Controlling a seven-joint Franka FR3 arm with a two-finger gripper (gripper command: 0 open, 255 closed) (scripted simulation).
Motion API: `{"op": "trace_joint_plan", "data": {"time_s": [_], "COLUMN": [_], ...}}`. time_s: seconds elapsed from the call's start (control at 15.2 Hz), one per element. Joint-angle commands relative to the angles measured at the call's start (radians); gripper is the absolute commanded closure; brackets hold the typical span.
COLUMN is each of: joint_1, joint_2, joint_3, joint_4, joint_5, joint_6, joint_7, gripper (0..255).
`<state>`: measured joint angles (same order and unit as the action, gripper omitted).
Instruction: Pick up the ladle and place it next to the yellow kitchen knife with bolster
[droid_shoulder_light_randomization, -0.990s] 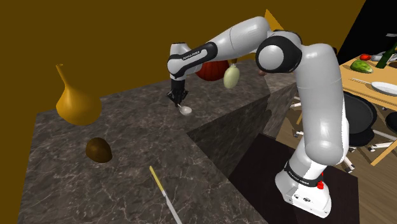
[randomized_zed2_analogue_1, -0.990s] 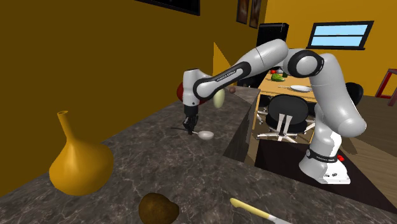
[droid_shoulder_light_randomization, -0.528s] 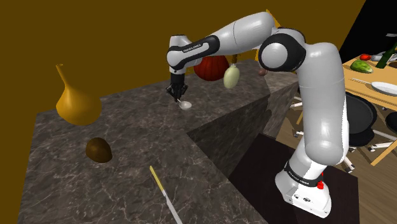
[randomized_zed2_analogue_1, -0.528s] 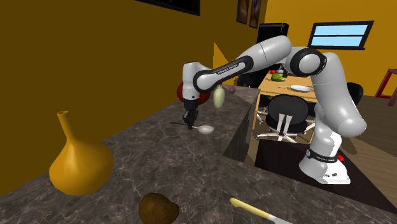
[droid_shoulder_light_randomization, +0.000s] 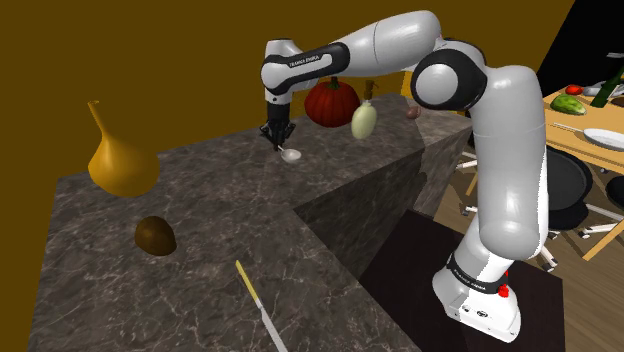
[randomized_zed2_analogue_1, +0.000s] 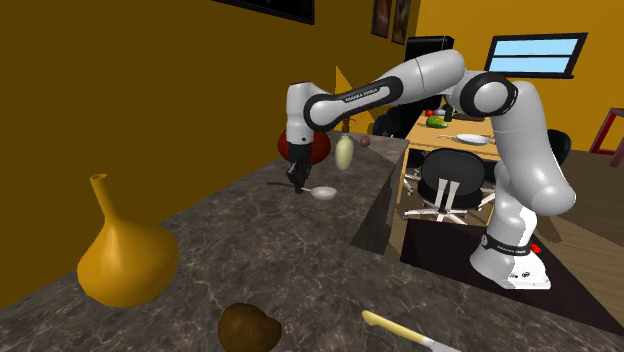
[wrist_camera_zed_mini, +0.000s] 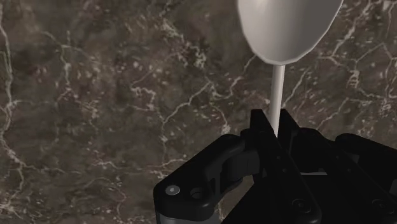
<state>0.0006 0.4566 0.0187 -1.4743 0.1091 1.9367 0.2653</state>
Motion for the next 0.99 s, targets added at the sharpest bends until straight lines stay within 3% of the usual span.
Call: {"op": "trace_joint_plan", "data": {"time_s": [0.0,0.33,0.92], "joint_1": [0.0,0.0,0.127], "joint_2": [-0.005,-0.014,-0.113], "joint_3": [0.0,0.0,0.052], "joint_4": [0.02,0.073,-0.081], "joint_5": [-0.001,-0.003,-0.021], "joint_6": [-0.026,-0.087,-0.013], "joint_7": [0.003,0.009,0.185], "gripper": [255,255,255]}}
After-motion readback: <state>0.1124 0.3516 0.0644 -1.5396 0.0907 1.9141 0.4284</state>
